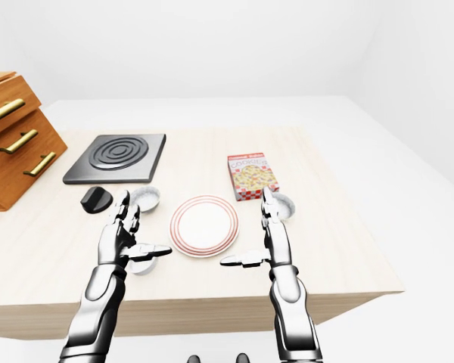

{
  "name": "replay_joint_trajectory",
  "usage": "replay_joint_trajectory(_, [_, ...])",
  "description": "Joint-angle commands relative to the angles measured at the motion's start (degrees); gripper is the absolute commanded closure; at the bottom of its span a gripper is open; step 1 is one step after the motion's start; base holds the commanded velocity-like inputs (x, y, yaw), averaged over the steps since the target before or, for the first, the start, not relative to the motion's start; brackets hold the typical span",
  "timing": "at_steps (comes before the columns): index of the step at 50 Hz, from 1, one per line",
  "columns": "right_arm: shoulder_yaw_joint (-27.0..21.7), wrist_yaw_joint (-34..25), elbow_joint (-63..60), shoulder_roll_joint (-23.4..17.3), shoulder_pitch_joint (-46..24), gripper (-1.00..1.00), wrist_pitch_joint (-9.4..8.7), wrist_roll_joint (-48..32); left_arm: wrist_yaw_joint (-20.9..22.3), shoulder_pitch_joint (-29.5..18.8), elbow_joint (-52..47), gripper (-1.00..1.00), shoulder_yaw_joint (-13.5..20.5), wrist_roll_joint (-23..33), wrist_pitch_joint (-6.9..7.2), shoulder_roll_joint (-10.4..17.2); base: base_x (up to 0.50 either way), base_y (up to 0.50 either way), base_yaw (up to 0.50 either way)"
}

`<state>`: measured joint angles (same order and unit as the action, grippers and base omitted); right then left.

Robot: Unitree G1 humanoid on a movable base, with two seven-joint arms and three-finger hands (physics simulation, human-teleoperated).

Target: Pick the akita bowl next to the plate and place it on the plate.

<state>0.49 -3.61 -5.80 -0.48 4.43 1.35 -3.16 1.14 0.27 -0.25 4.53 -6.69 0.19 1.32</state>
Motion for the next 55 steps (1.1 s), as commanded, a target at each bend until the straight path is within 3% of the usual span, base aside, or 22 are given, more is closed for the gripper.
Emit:
replay_joint_trajectory(1, [-0.14, 0.32, 0.62, 0.03, -0.27, -1.00, 0.51, 0.07, -0.03, -0.16, 0.53, -1.00, -0.02, -0.01, -0.35, 0.02, 0.30, 0.00, 0.00])
replay_joint_trajectory(3, [-0.15, 0.44, 0.99, 0.02, -0.29, -1.00, 0.93, 0.01, -0.12, -0.15, 0.06, -1.00, -0.07, 0.01, 0.08, 0.02, 0.30, 0.00, 0.00])
replay_joint_trajectory(12, [0.20, 0.98, -1.14, 0.17, 0.09, -1.00, -1.43, -0.39, -0.12, -0.16, 0.41, -1.00, -0.10, 0.16, -0.26, 0.02, 0.20, 0.00, 0.00])
replay_joint_trajectory(16, [-0.05, 1.32, 0.17, 0.12, -0.13, -1.00, -0.07, -0.37, -0.19, 0.01, -0.05, -1.00, -0.13, 0.17, 0.04, -0.04, 0.02, 0.00, 0.00])
replay_joint_trajectory(20, [0.03, 1.50, -0.68, 0.16, 0.02, -1.00, -0.67, -0.46, -0.05, -0.06, 0.55, -1.00, -0.06, 0.17, -0.48, 0.01, 0.00, 0.00, 0.00])
replay_joint_trajectory(22, [-0.15, 1.49, 0.23, 0.10, -0.20, -1.00, 0.10, -0.25, -0.06, -0.04, 0.43, -1.00, -0.08, 0.16, -0.40, 0.00, 0.00, 0.00, 0.00])
replay_joint_trajectory(25, [-0.11, 1.44, -0.18, 0.08, -0.10, -1.00, -0.09, -0.25, -0.19, 0.02, -0.18, -1.00, -0.19, 0.23, 0.13, -0.03, 0.00, 0.00, 0.00])
replay_joint_trajectory(32, [-0.23, 1.27, 0.46, 0.01, -0.45, -1.00, 0.17, -0.19, -0.16, -0.07, 0.04, -1.00, -0.18, 0.22, 0.01, -0.05, 0.00, 0.00, 0.00])
replay_joint_trajectory(35, [-0.16, 1.61, -0.42, 0.09, -0.39, -1.00, -0.51, -0.48, -0.24, -0.13, 0.19, -1.00, -0.16, 0.37, -0.01, 0.00, 0.00, 0.00, 0.00])
replay_joint_trajectory(39, [-0.29, 1.82, 0.44, 0.05, -0.53, -1.00, 0.25, -0.52, -1.02, -0.05, -1.99, -1.00, -0.88, 2.78, 2.06, 0.32, 0.00, 0.00, 0.00])
replay_joint_trajectory(40, [-0.20, 1.88, 0.79, 0.07, -0.61, -1.00, 0.46, -0.64, -1.83, 0.24, -6.13, -1.00, -1.07, 4.40, 4.81, 0.72, 0.00, 0.00, 0.00])
replay_joint_trajectory(42, [-0.18, 1.86, 0.94, 0.06, -0.54, -1.00, 0.63, -0.64, -1.89, 0.18, -10.82, -1.00, -0.76, 5.00, 4.81, 0.92, 0.00, 0.00, 0.00])
replay_joint_trajectory(47, [-0.37, 1.72, 0.01, 0.01, -0.44, -1.00, -0.37, -0.39, -1.00, -3.50, -26.63, -1.00, 0.63, 8.97, 4.81, 2.48, 0.00, 0.00, 0.00])
replay_joint_trajectory(49, [-0.49, 1.84, 0.94, -0.01, -0.54, -1.00, 0.52, -0.42, 0.16, -7.53, -32.34, -1.00, 1.19, 11.35, 4.81, 4.15, 0.00, 0.00, 0.00])
replay_joint_trajectory(50, [-0.40, 1.74, -0.04, 0.01, -0.29, -1.00, -0.25, -0.37, 1.52, -12.66, -37.19, -1.00, 2.23, 12.34, 4.81, 6.11, 0.00, 0.00, 0.00])
replay_joint_trajectory(51, [-0.42, 1.74, 0.56, 0.00, -0.38, -1.00, 0.22, -0.37, 2.04, -15.45, -38.08, -1.00, 2.49, 13.84, 4.81, 7.30, 0.00, 0.00, 0.00])
replay_joint_trajectory(52, [-0.43, 1.74, 0.61, 0.00, -0.38, -1.00, 0.26, -0.37, 2.35, -15.65, -38.12, -1.00, 2.58, 14.25, 4.81, 7.17, 0.00, 0.00, 0.00])
replay_joint_trajectory(54, [-0.41, 1.78, 0.97, 0.04, -0.51, -1.00, 0.41, -0.35, 4.11, -21.83, -40.62, -1.00, 4.15, 14.75, 4.81, 9.15, 0.00, 0.00, 0.00])
replay_joint_trajectory(55, [-0.41, 1.79, 1.01, 0.04, -0.52, -1.00, 0.43, -0.34, 4.27, -22.08, -40.70, -1.00, 4.22, 14.85, 4.81, 9.18, 0.00, 0.00, 0.00])
